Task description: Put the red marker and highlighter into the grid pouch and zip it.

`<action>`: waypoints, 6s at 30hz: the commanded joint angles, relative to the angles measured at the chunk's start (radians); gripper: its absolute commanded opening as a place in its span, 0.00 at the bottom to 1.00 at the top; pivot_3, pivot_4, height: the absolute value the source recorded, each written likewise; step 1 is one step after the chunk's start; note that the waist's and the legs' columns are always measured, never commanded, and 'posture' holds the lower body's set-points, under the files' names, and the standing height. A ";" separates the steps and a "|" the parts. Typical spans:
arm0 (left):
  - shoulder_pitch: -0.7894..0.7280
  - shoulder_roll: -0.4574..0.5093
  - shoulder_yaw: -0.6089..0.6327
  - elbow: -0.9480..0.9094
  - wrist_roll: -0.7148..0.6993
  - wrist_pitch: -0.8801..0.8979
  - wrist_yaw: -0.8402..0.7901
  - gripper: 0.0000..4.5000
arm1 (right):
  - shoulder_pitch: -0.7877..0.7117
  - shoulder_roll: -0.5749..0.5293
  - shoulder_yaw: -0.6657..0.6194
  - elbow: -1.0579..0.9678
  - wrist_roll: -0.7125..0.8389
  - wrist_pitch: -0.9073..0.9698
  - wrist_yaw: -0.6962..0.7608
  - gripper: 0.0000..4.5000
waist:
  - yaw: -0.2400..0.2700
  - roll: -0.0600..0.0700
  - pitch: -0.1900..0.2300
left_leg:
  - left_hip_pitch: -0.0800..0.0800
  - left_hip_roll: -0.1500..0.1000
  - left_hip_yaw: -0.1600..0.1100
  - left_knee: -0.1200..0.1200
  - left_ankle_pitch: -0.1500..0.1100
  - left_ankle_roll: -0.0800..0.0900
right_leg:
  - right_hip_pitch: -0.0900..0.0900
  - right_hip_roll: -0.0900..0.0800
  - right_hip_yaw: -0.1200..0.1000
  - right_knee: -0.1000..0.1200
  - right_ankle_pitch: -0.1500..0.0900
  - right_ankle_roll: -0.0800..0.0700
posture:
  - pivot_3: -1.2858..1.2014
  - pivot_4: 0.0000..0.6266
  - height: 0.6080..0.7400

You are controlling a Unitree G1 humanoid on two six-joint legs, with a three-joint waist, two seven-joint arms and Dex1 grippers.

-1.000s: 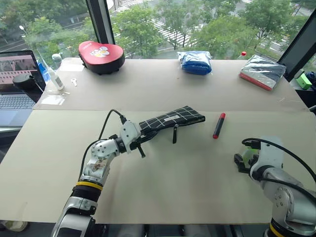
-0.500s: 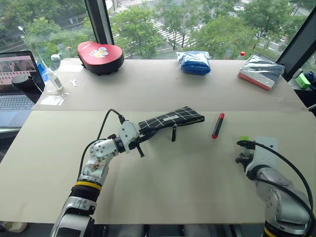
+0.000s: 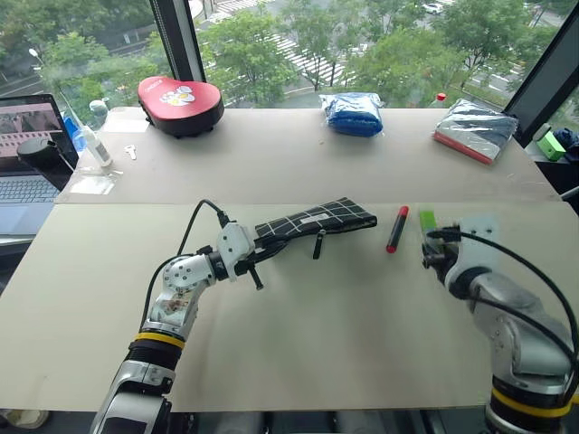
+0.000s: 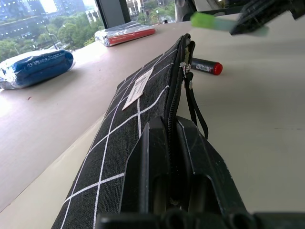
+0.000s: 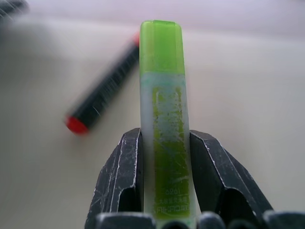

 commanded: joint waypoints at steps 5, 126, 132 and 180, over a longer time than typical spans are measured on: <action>0.005 0.010 0.017 -0.065 -0.029 0.021 -0.011 0.00 | -0.017 -0.337 0.199 0.088 -0.085 -0.480 0.369 0.22 | -0.004 0.000 0.000 | 0.000 0.001 0.000 0.000 0.000 0.000 | 0.000 0.000 0.000 -0.001 0.000 0.000 | 0.52 0.24 1.00; -0.012 -0.008 -0.003 -0.058 -0.024 0.022 -0.066 0.00 | -0.315 -0.144 0.569 0.515 -0.542 -1.172 0.312 0.22 | 0.002 -0.001 0.000 | -0.002 0.000 0.001 0.001 0.004 -0.007 | -0.002 0.000 0.000 0.000 0.000 0.000 | 0.52 0.24 1.00; -0.020 -0.027 0.020 -0.098 -0.113 0.111 -0.085 0.00 | -0.282 -0.214 0.539 0.538 -0.505 -1.322 0.341 0.22 | -0.002 -0.001 0.000 | -0.002 0.000 0.001 0.001 0.004 -0.006 | -0.002 0.000 0.000 0.000 0.000 0.000 | 0.52 0.24 1.00; -0.003 -0.007 0.025 -0.089 -0.070 0.149 -0.036 0.00 | -0.277 -0.072 0.084 0.384 0.282 0.027 -0.116 0.72 | 0.017 -0.001 0.000 | -0.005 0.001 0.001 0.002 0.002 -0.004 | -0.004 -0.002 0.002 0.001 0.001 -0.001 | 0.52 0.24 1.00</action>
